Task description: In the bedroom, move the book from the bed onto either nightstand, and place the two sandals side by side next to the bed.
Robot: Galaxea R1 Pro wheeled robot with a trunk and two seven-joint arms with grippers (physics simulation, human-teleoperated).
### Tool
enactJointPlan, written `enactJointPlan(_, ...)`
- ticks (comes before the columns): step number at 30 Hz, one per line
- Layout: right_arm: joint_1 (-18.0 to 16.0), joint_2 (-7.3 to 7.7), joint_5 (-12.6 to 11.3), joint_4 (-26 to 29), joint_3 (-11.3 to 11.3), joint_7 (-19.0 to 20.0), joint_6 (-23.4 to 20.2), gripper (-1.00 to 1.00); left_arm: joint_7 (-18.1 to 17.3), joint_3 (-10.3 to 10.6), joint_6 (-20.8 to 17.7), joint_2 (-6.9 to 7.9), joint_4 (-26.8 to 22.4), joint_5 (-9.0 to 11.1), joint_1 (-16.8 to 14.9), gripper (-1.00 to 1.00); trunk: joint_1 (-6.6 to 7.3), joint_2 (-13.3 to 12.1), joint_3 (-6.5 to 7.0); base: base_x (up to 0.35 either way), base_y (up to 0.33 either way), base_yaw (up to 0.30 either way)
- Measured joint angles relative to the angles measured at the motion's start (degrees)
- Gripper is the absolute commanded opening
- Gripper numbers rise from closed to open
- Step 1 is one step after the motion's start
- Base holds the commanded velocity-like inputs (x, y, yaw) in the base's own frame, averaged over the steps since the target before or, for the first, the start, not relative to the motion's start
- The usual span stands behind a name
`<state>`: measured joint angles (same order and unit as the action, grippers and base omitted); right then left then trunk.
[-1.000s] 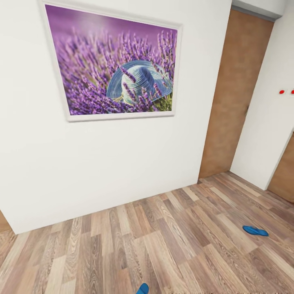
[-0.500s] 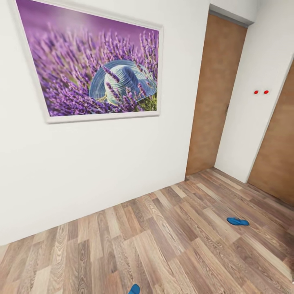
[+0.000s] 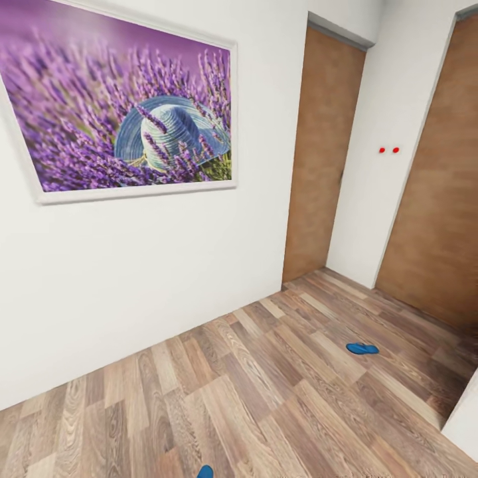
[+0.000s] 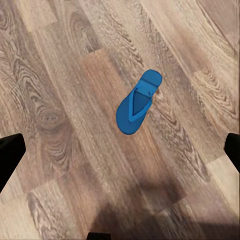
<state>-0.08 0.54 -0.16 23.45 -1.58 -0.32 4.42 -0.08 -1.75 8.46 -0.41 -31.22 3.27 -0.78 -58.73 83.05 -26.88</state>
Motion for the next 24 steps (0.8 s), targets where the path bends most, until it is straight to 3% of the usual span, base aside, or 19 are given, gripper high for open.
enactJointPlan(24,0.01,0.00,0.00,0.00,0.00,0.00,0.01,1.00,0.00,0.00,0.00,0.00,0.00,0.01,0.01,1.00,0.00,0.00,0.00,0.000,0.000,-0.210)
